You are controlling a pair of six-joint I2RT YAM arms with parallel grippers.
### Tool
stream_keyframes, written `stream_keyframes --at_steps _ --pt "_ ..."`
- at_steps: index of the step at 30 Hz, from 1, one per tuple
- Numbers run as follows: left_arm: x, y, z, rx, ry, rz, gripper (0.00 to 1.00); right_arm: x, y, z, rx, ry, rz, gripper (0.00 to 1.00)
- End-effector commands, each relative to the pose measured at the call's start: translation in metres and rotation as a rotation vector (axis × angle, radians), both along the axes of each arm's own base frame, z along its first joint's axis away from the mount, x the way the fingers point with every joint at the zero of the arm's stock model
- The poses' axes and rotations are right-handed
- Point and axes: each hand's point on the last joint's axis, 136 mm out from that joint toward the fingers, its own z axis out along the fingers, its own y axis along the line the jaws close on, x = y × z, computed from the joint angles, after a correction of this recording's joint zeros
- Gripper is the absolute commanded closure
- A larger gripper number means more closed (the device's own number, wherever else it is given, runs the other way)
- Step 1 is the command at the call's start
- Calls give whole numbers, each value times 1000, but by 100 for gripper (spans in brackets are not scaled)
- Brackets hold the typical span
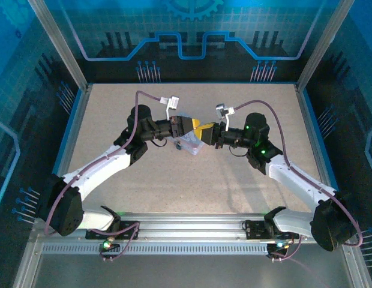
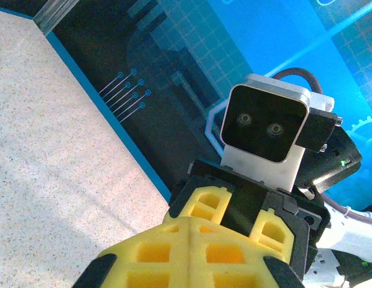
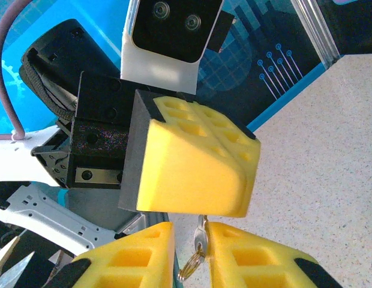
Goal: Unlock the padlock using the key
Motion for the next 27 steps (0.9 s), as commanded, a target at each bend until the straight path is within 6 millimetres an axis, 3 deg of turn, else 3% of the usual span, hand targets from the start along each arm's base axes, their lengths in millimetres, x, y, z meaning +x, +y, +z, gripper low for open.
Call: stream_keyframes --at_steps 1,27 --pt "6 3 17 -13 -48 43 100 -5 4 5 2 0 40 80" --pt "9 12 17 -27 -46 72 100 0 -9 -12 -46 12 -50 100"
